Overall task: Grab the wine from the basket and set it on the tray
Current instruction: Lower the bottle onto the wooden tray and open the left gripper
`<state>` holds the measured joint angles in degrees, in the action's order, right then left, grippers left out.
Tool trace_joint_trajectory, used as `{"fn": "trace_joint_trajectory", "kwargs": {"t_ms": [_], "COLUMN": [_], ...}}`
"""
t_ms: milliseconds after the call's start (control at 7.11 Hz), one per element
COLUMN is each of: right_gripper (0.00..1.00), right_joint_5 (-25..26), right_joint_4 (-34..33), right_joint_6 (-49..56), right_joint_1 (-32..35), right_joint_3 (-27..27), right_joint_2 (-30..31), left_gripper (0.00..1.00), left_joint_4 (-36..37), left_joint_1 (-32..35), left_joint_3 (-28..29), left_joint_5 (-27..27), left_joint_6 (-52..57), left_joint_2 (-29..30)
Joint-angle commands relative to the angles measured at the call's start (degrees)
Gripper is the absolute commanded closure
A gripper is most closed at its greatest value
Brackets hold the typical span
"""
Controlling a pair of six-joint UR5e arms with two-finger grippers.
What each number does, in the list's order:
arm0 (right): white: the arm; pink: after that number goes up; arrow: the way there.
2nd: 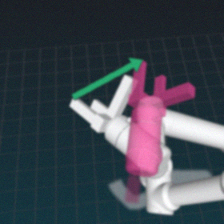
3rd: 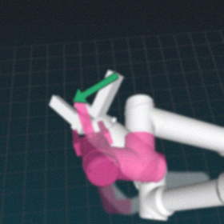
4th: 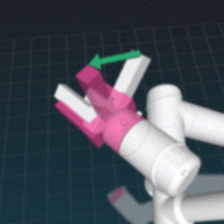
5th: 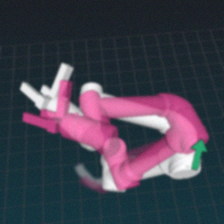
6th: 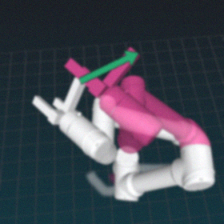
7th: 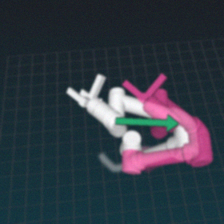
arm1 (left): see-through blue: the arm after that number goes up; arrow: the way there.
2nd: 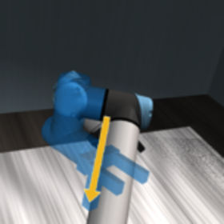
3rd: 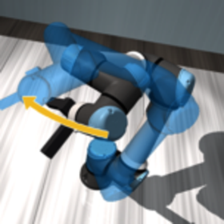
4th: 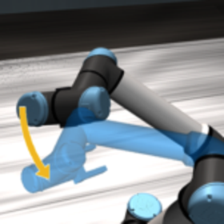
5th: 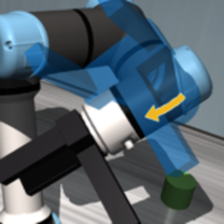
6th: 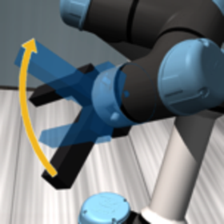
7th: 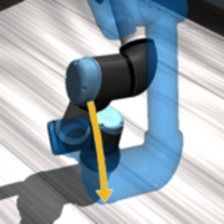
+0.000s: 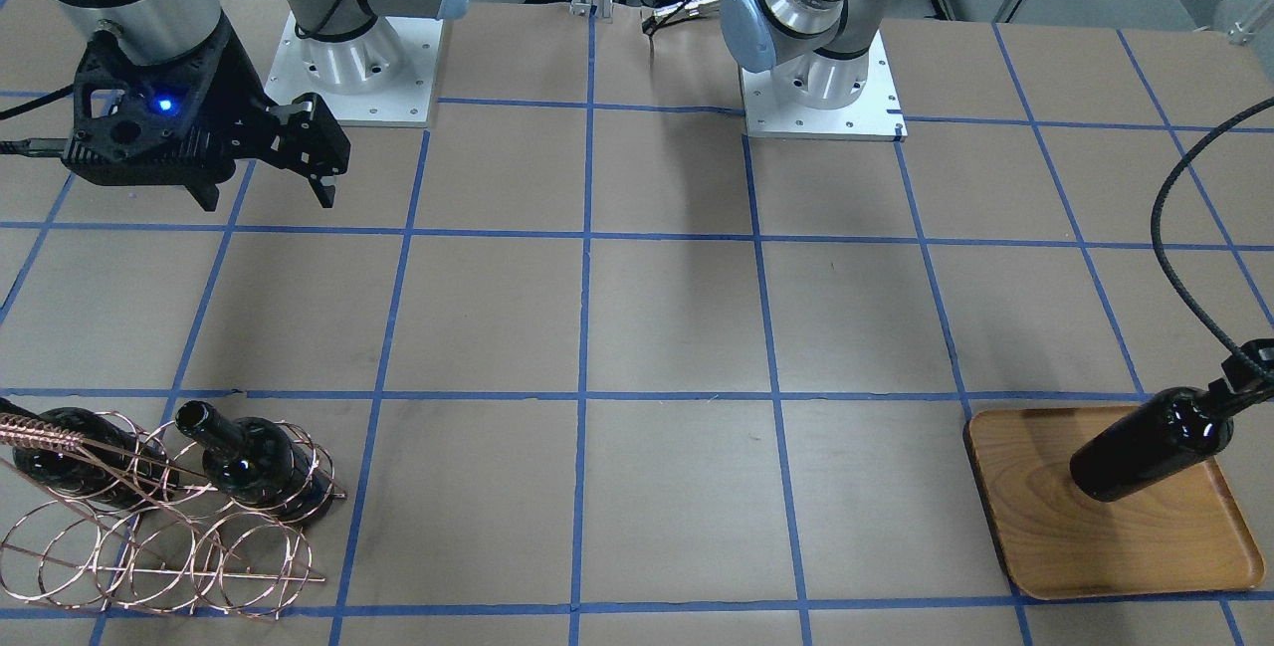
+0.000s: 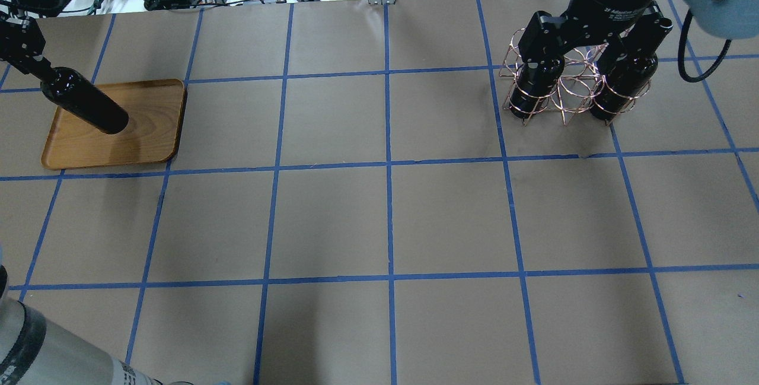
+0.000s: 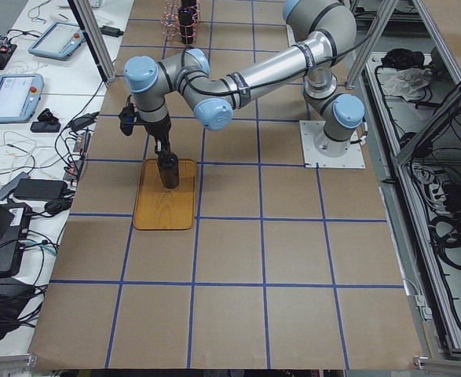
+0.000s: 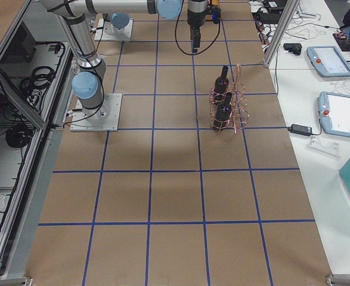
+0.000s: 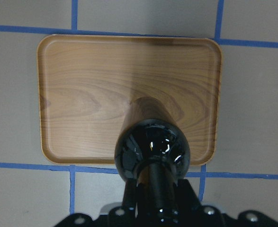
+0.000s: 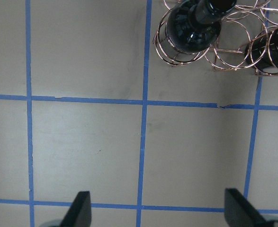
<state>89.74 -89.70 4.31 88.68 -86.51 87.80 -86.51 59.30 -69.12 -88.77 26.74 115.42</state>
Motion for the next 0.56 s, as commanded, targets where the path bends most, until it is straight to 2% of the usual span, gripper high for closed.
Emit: {"fn": "trace_joint_trajectory", "kwargs": {"t_ms": [0, 422], "right_gripper": [0.00, 0.00], "right_joint_5": [0.0, 0.0], "right_joint_4": [0.0, 0.0], "right_joint_6": [0.0, 0.0], "right_joint_1": [0.0, -0.1], "right_joint_3": [0.0, -0.1], "right_joint_2": [0.0, 0.0], "left_gripper": [1.00, 1.00], "left_joint_4": [0.9, 1.0], "left_joint_1": [-0.1, -0.1], "left_joint_3": [0.0, -0.1], "left_joint_5": [1.9, 1.6], "left_joint_6": [0.0, -0.3], "left_joint_2": [0.8, 1.1]}}
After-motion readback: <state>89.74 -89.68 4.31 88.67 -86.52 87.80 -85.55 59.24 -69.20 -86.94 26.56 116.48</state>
